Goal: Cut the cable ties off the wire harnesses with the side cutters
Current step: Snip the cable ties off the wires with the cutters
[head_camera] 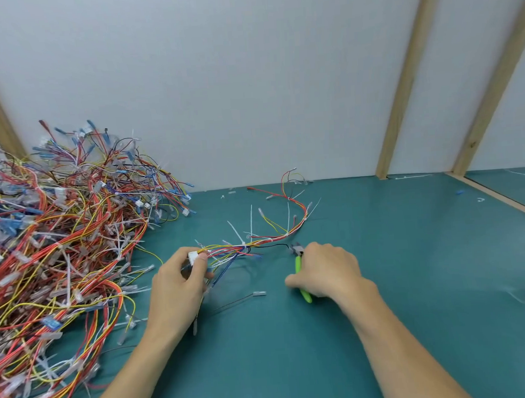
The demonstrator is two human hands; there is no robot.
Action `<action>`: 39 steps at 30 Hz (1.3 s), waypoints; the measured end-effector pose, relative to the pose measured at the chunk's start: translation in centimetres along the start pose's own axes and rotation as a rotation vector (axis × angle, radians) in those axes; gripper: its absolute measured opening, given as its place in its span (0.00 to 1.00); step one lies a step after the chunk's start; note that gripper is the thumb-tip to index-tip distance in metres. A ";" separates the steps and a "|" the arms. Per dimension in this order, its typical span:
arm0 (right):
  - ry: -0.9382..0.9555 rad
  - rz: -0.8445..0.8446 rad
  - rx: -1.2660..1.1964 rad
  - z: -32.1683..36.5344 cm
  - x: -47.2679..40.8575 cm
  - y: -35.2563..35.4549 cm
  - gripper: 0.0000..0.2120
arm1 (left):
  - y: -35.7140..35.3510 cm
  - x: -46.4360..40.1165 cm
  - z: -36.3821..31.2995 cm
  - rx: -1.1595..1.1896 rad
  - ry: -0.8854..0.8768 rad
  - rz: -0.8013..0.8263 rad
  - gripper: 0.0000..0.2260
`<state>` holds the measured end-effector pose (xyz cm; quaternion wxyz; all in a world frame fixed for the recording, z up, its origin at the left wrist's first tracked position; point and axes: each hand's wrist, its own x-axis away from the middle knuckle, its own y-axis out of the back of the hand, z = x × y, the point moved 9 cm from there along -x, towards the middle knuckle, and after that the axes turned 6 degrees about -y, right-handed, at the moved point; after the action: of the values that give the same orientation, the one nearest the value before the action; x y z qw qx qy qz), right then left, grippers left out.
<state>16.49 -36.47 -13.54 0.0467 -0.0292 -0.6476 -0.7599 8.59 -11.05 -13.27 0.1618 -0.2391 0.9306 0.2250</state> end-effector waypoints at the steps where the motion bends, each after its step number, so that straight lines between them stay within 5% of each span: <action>1: 0.025 -0.063 -0.026 0.8 0.0 0.0 0.15 | -0.2 0.1 0.0 -0.003 0.000 0.021 0.06; 9: 0.156 -0.171 -0.180 2.4 -0.4 -1.0 0.04 | -2.2 0.7 -0.8 -0.066 -0.055 0.206 0.07; 15: 0.022 -0.132 -0.141 0.1 -1.6 -1.3 0.32 | 0.5 0.1 -1.4 0.133 -0.078 -0.075 0.08; 20: -0.039 -0.089 -0.045 -0.6 -2.1 -1.7 0.41 | 3.7 -0.5 0.2 0.287 -0.004 -0.326 0.09; 27: -0.092 -0.094 -0.158 -1.1 -1.8 -0.9 0.24 | 0.0 -0.6 1.4 0.420 0.214 -0.063 0.07; 31: -0.143 -0.062 -0.235 -2.6 -1.9 -0.3 0.27 | -0.9 -0.1 1.5 0.456 0.301 0.004 0.06; 35: -0.188 0.053 -0.492 -3.1 -1.7 -0.6 0.33 | -1.4 -0.1 1.6 0.657 0.389 0.024 0.07; 39: -0.138 0.441 -0.799 -1.5 -1.3 -2.5 0.27 | -0.7 -0.4 2.0 0.887 0.405 -0.064 0.05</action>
<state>17.50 -37.50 -16.37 0.1491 -0.2325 -0.2839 -0.9182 9.71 -10.46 -15.01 0.0707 -0.2145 0.9418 -0.2491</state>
